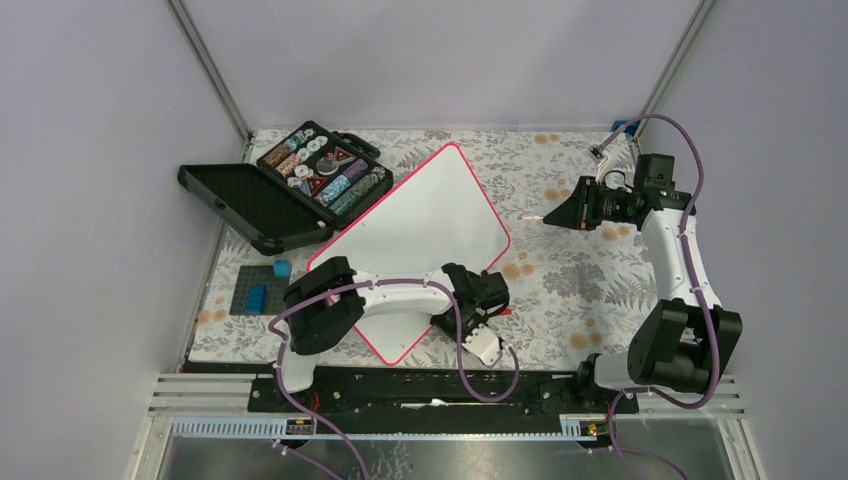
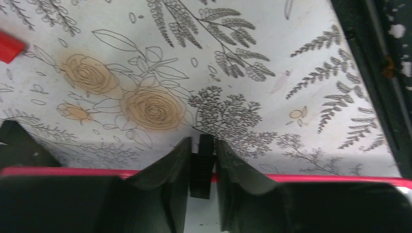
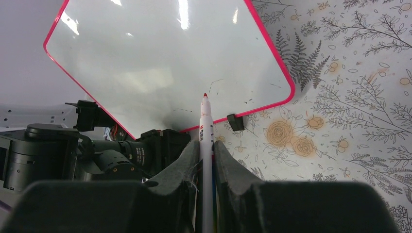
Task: Write a sentence on the whiteboard
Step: Move the whiteboard stand to the center of the board, then move the whiteboard to the center of the board.
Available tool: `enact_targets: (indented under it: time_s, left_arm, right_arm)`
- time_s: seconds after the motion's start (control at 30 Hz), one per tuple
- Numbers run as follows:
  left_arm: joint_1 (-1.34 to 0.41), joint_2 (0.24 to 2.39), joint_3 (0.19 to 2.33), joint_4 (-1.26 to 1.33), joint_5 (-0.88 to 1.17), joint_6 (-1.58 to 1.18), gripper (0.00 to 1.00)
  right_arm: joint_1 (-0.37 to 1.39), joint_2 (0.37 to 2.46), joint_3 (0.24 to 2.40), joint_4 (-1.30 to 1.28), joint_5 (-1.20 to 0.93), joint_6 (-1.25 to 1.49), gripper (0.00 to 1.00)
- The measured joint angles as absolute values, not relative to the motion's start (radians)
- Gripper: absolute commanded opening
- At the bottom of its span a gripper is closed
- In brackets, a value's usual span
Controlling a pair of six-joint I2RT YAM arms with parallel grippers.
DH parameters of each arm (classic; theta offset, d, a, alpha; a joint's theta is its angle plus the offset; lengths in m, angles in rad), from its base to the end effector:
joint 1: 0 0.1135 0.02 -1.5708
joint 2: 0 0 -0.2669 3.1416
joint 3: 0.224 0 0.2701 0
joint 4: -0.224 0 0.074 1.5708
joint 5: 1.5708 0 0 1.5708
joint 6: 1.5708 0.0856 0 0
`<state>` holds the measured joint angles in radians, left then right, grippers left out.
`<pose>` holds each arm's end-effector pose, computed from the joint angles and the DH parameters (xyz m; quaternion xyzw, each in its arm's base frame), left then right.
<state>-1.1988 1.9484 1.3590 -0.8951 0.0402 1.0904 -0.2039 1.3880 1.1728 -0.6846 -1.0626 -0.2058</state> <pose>0.1365 -0.3594 0.1061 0.9099 0.4121 -0.0224 0.0420 0.3221 0.0098 0.2878 -0.1676 0.8139 0.4107 0.3752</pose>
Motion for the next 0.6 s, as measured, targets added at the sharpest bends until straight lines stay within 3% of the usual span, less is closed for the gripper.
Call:
enact_targets:
  time_s: [0.07,0.1,0.13,0.37,0.6]
  left_arm:
    - [-1.202,1.952,1.362,-0.891,0.025,1.1,0.58]
    - [-1.203,1.955,1.363,-0.881,0.011,1.102,0.81]
    - [-1.204,1.958,1.369,-0.873,-0.003,1.096,0.96]
    - [-1.229,1.932,1.437,-0.871,-0.035,1.01,0.99]
    - [-1.244,1.753,1.504,-0.92,-0.003,0.859,0.99]
  right_arm:
    - [-0.203,1.383,1.173,-0.691,-1.063,-0.214,0.0]
    - [-0.202,1.38,1.173,-0.694,-1.063,-0.218,0.0]
    - [-0.202,1.378,1.173,-0.698,-1.062,-0.222,0.0]
    - [-0.165,1.367,1.182,-0.701,-1.05,-0.228,0.0]
    - [-0.075,1.368,1.275,-0.685,-1.018,-0.193,0.0]
